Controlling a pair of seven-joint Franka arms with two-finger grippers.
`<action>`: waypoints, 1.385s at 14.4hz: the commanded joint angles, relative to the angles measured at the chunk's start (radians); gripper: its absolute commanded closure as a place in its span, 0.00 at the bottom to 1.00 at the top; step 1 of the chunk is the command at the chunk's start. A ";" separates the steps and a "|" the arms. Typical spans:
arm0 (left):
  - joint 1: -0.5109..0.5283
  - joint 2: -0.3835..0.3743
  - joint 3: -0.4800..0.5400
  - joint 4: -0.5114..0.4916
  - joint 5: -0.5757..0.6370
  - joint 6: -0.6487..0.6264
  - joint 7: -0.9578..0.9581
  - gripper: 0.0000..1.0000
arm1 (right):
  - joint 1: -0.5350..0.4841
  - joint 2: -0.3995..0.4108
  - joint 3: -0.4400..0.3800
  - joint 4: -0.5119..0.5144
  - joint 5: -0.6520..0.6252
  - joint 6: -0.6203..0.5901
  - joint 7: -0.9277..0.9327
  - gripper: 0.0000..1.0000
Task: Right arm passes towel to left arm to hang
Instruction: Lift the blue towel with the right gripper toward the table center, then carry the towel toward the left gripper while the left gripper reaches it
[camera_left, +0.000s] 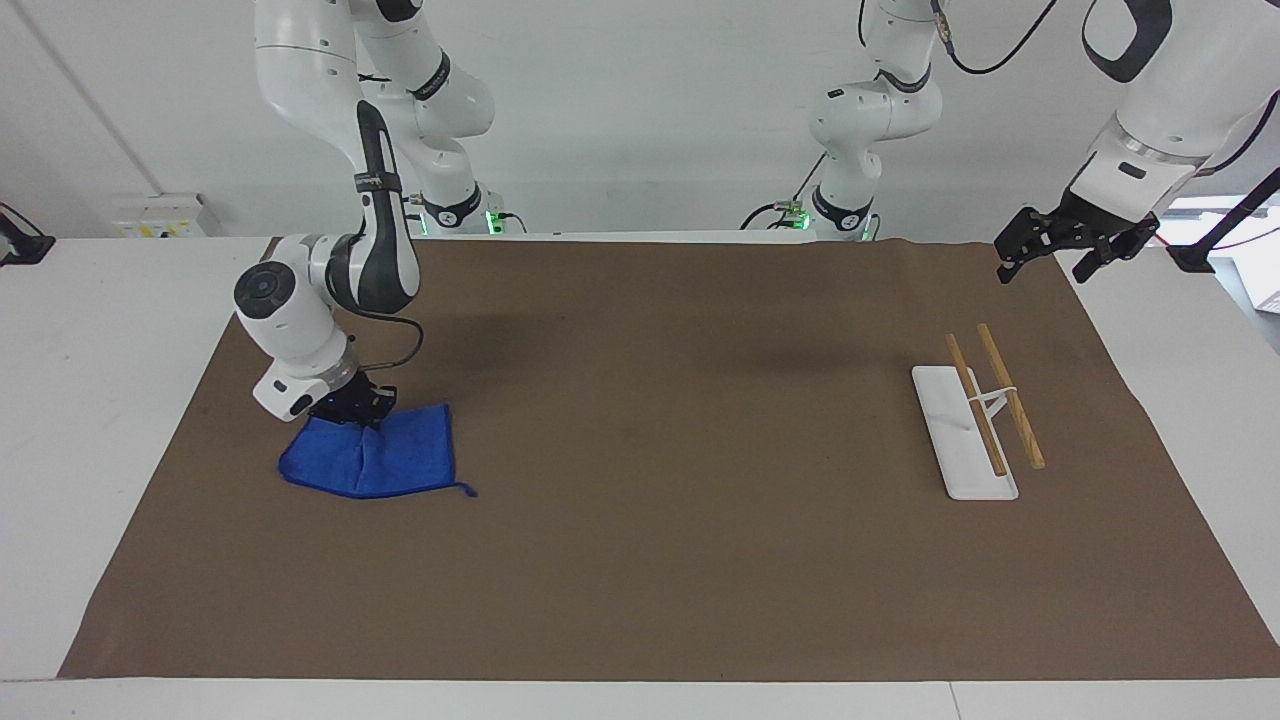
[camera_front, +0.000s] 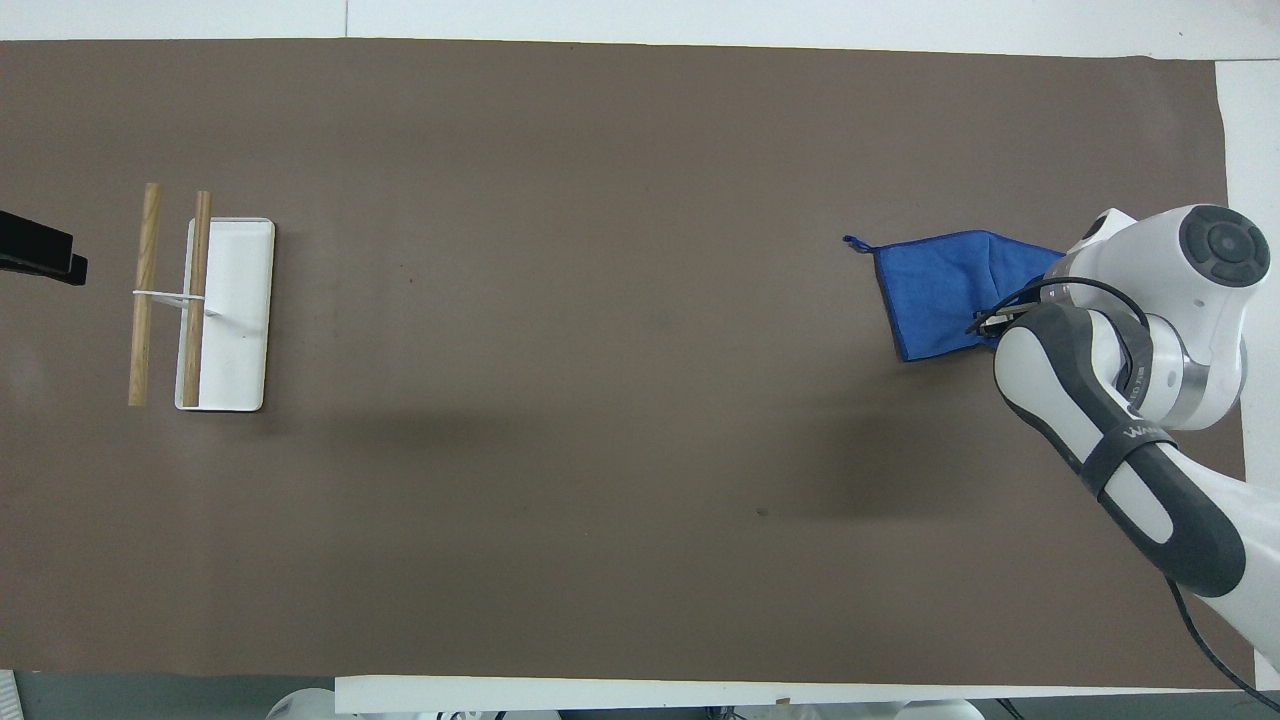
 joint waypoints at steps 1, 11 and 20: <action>0.001 -0.034 -0.001 -0.035 0.022 -0.008 -0.121 0.00 | -0.006 -0.005 0.056 0.141 0.032 -0.213 0.013 0.99; -0.183 -0.036 -0.012 -0.231 -0.035 0.366 -0.888 0.00 | 0.121 -0.005 0.332 0.371 0.638 -0.259 0.847 0.99; -0.462 0.006 -0.010 -0.384 -0.039 0.497 -1.436 0.00 | 0.320 0.002 0.332 0.351 0.954 0.034 1.155 0.99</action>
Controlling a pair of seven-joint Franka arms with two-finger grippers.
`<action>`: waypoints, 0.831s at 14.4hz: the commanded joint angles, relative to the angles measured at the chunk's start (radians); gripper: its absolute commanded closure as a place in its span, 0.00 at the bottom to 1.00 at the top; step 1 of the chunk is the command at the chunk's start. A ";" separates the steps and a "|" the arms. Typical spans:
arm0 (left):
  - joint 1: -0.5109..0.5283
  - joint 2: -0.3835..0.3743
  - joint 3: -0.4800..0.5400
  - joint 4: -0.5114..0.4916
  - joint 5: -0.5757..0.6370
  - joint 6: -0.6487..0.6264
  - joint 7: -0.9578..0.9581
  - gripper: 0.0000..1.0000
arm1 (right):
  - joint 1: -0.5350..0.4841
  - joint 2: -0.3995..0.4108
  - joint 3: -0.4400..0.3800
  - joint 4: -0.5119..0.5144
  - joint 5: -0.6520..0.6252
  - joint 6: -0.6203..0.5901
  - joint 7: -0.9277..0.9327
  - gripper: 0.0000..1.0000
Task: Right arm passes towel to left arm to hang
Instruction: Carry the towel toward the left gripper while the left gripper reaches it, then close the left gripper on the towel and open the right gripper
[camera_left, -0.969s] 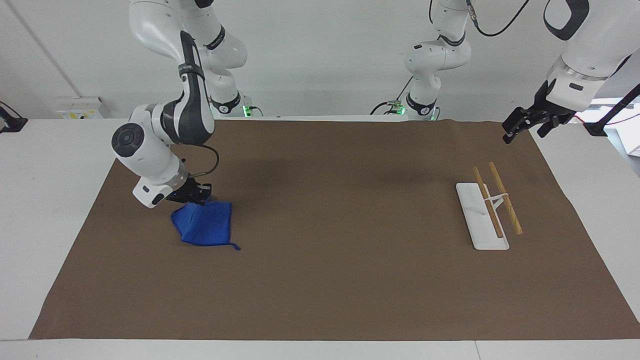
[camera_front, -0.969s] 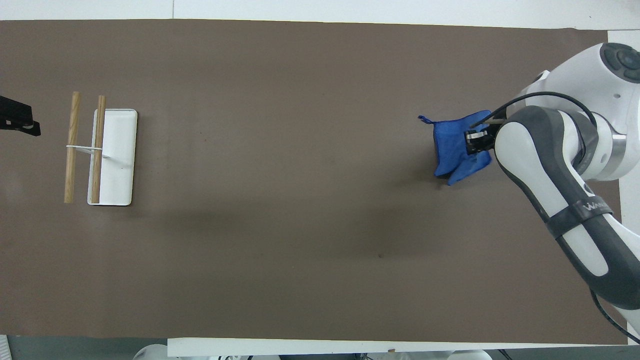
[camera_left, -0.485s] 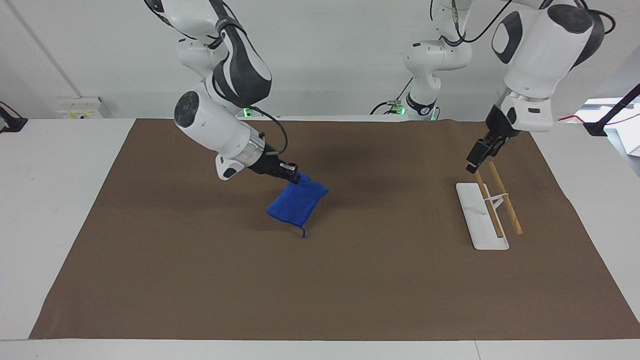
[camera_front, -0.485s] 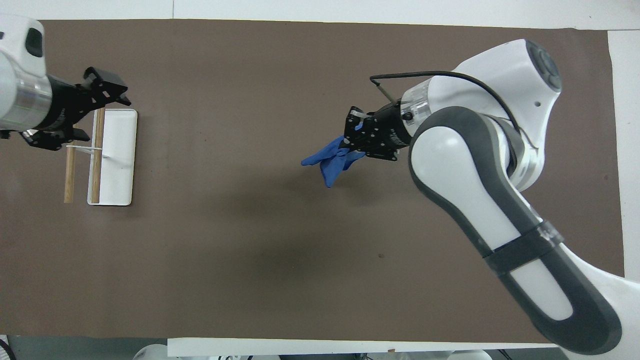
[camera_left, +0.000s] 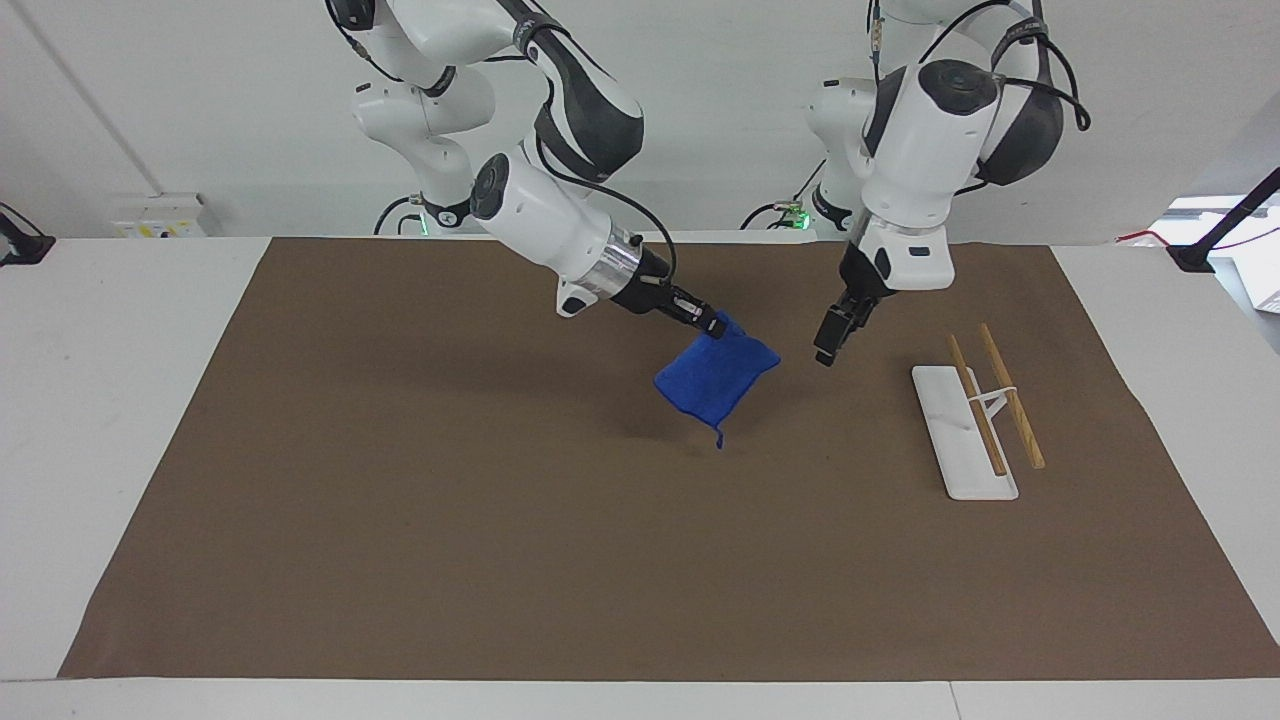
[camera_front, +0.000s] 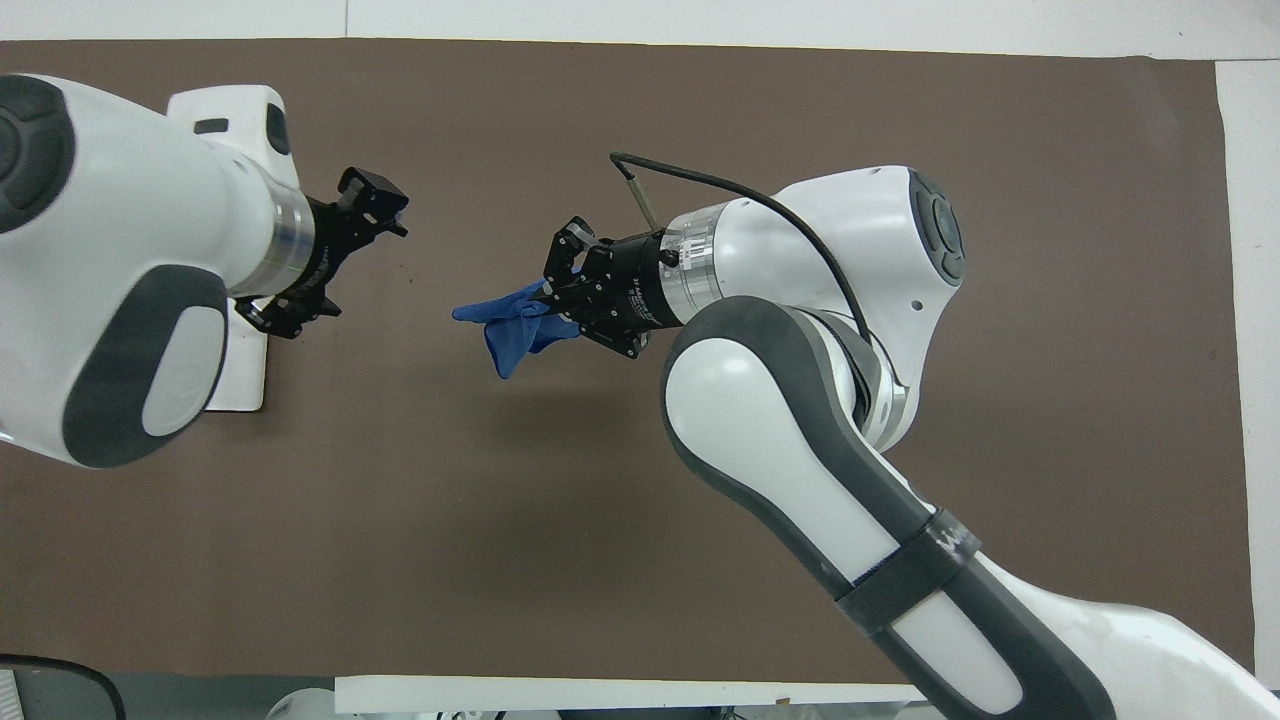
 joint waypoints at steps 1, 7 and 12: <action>-0.066 -0.025 0.015 -0.123 -0.010 0.100 -0.119 0.00 | -0.008 0.001 0.002 -0.007 0.082 0.016 0.030 0.99; -0.069 -0.013 0.014 -0.141 -0.010 0.161 -0.128 0.40 | 0.002 -0.001 0.002 -0.007 0.092 0.017 0.031 0.99; -0.067 0.004 0.012 -0.135 -0.009 0.218 -0.117 0.63 | 0.005 -0.001 0.002 -0.007 0.090 0.020 0.030 0.99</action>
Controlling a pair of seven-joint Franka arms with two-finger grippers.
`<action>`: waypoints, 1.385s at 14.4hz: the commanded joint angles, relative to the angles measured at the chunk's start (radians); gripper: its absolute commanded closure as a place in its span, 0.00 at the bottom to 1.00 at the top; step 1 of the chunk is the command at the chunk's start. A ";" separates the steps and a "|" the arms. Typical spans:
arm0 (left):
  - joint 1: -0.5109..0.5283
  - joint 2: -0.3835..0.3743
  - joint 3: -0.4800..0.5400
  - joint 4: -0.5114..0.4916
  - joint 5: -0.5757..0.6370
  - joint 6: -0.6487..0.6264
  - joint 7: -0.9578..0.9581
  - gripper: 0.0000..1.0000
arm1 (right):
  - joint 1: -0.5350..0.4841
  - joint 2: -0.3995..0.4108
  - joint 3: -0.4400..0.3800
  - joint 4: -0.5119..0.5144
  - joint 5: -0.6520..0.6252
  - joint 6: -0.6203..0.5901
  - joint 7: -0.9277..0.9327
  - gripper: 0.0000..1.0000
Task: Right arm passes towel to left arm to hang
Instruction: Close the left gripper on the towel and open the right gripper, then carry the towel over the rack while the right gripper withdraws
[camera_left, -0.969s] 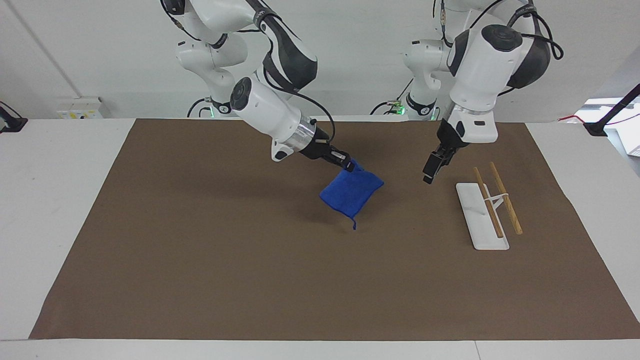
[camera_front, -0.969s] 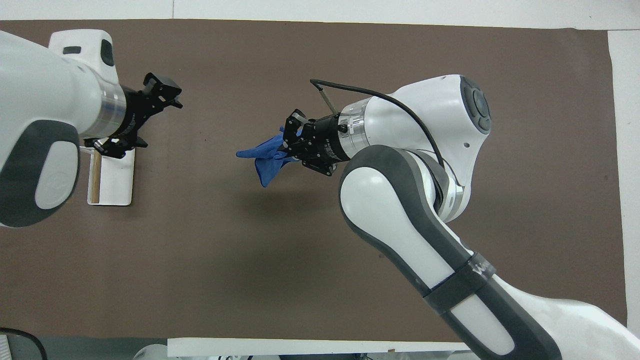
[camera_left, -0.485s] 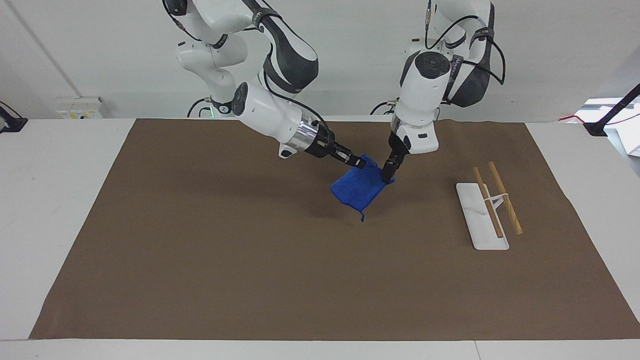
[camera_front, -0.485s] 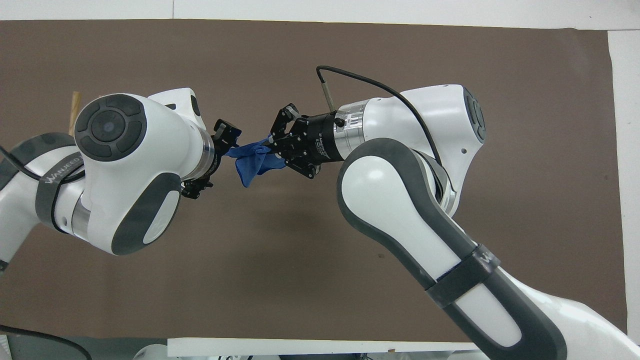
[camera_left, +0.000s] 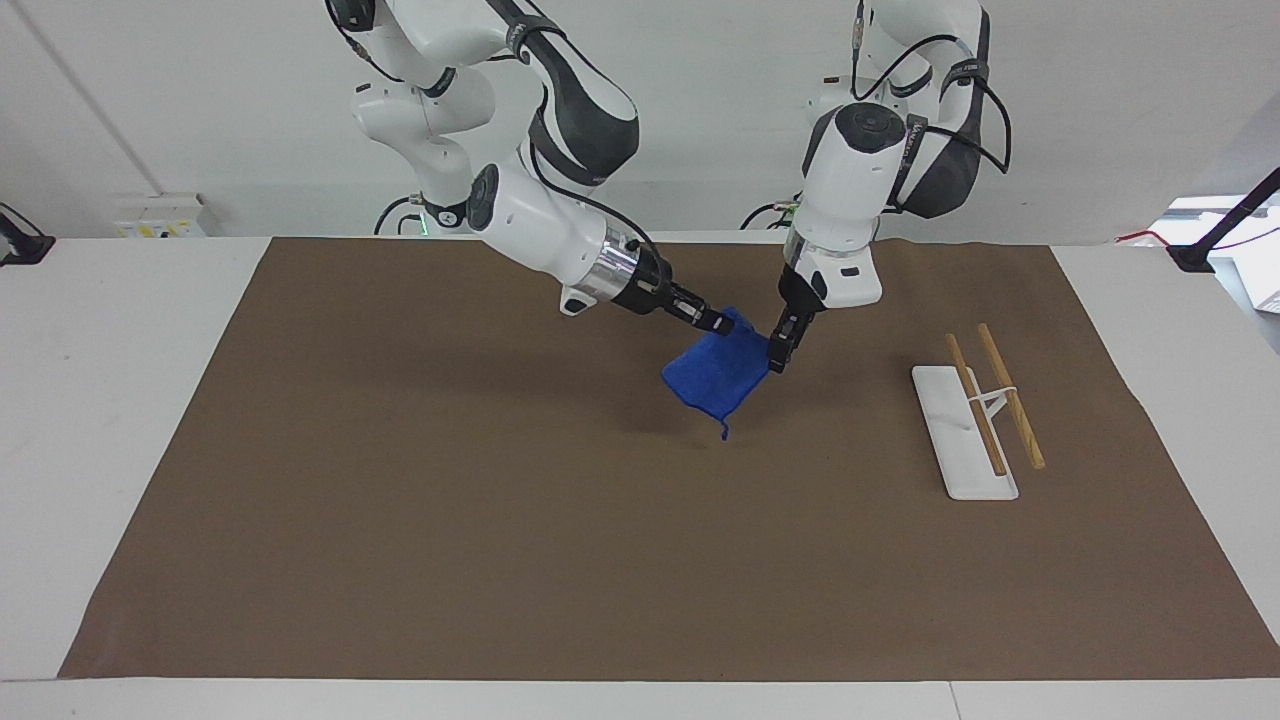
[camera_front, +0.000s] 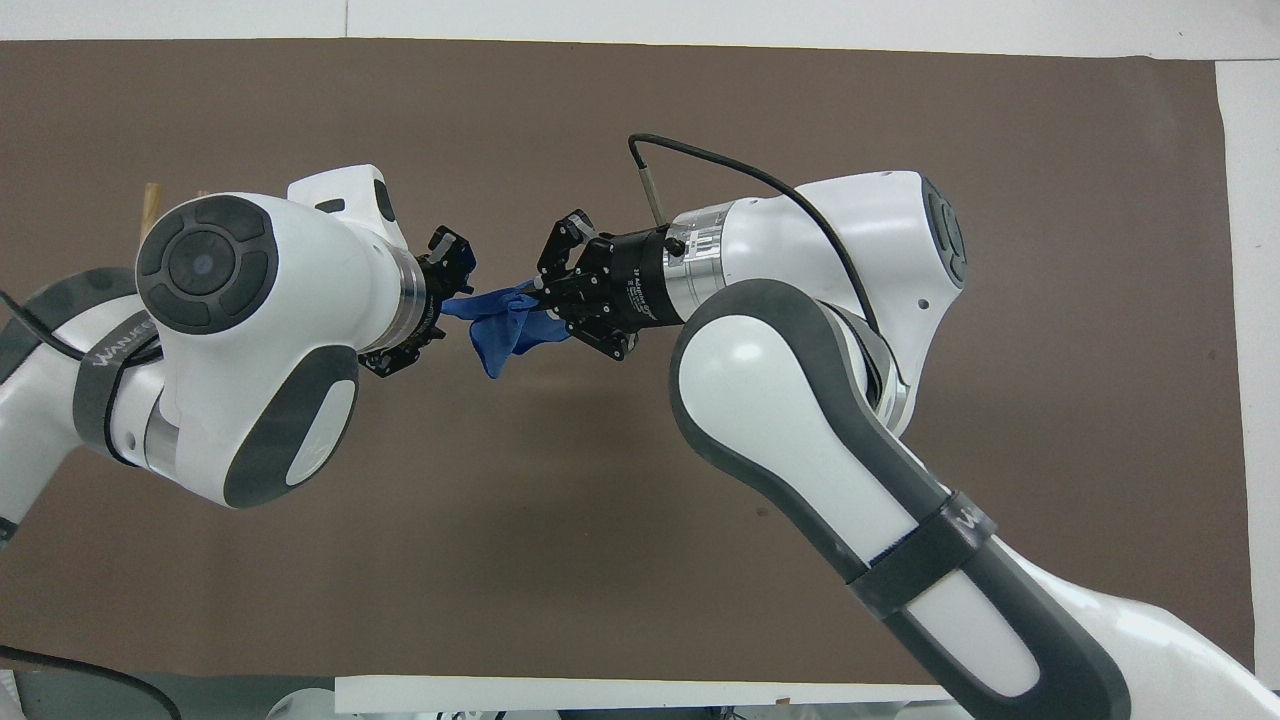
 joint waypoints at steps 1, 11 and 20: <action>-0.002 0.002 0.007 -0.015 -0.009 0.036 0.012 0.63 | 0.004 -0.004 0.004 -0.007 0.022 0.020 0.007 0.99; 0.008 0.049 0.009 0.078 -0.009 0.020 0.010 1.00 | 0.004 -0.004 0.003 -0.007 0.021 0.020 -0.004 0.78; 0.066 0.051 0.023 0.350 -0.012 -0.228 0.110 1.00 | -0.090 -0.008 -0.005 -0.005 -0.595 -0.064 -0.226 0.00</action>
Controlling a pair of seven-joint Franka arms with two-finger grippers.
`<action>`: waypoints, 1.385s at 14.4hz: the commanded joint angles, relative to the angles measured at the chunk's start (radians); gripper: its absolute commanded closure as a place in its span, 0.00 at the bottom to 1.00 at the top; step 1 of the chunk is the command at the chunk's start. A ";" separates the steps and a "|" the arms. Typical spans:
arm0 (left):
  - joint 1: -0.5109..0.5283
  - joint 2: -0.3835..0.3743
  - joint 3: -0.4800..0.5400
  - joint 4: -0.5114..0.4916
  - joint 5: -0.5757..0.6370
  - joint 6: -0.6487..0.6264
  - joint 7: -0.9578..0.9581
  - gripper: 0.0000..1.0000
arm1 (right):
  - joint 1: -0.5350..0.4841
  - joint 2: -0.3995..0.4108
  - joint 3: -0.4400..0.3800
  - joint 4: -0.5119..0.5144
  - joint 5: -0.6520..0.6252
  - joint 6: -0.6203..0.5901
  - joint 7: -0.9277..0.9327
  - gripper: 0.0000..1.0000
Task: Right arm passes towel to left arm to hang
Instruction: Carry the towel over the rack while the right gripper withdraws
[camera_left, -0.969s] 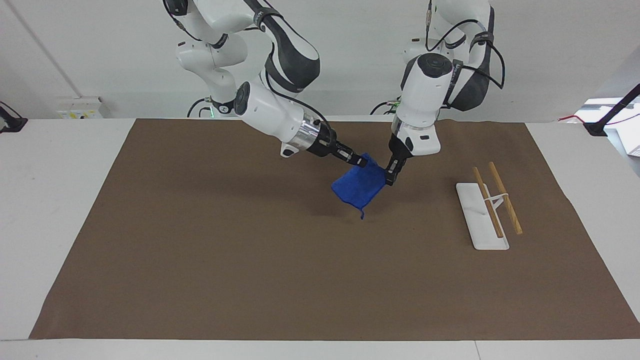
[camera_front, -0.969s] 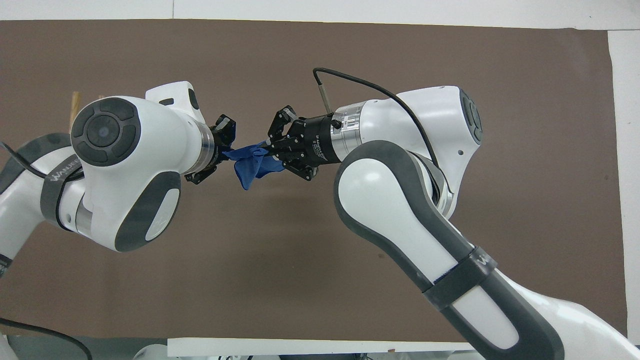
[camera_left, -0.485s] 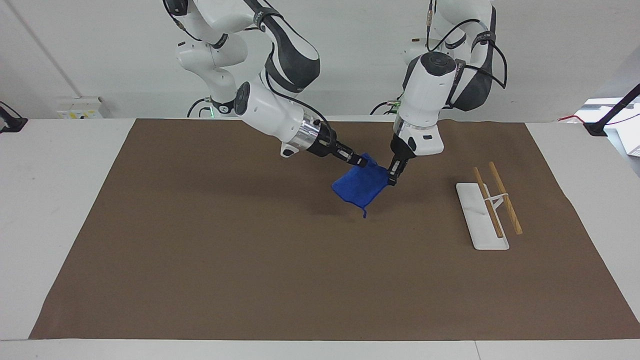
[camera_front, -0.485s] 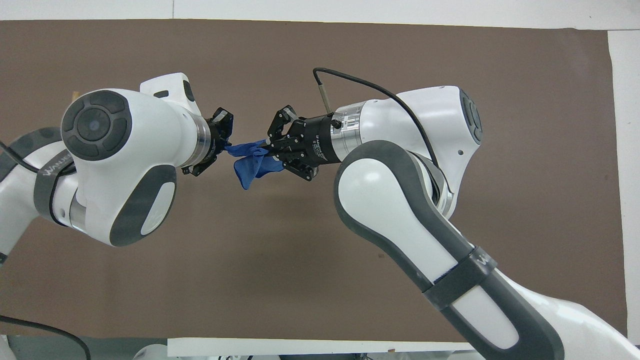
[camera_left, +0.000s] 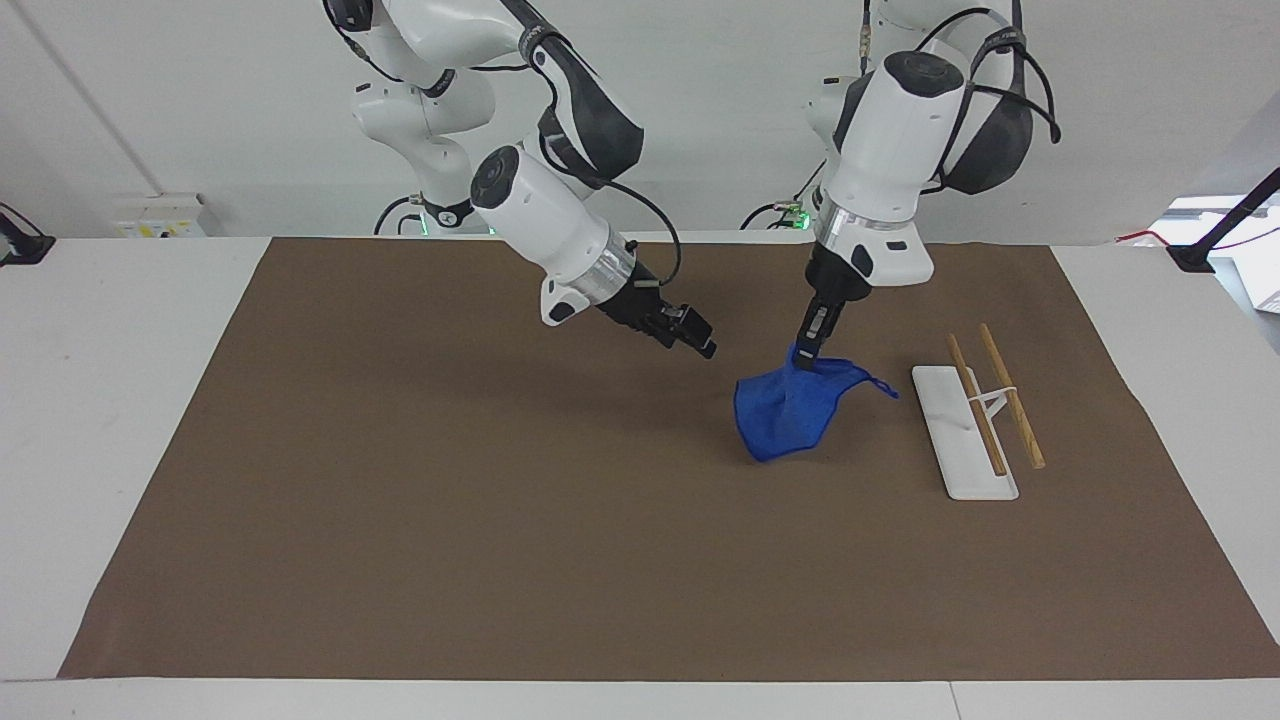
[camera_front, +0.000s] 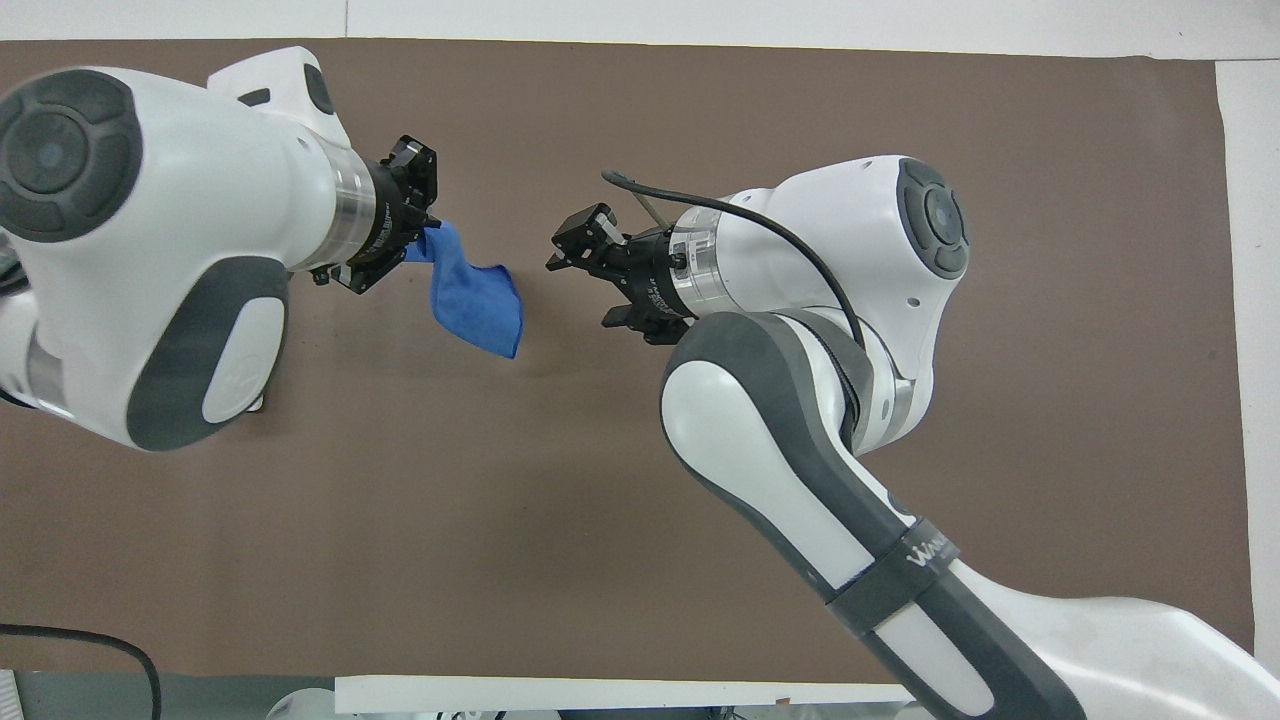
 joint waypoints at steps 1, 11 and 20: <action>0.032 -0.008 0.003 0.060 -0.012 -0.101 0.111 1.00 | -0.088 -0.011 0.001 -0.006 -0.208 -0.086 -0.116 0.00; 0.398 -0.020 0.005 0.004 -0.085 -0.060 0.698 1.00 | -0.458 -0.243 -0.002 0.190 -0.599 -0.781 -0.576 0.00; 0.629 -0.077 0.016 -0.235 -0.093 0.063 1.050 1.00 | -0.253 -0.274 -0.379 0.247 -0.544 -0.898 -0.822 0.00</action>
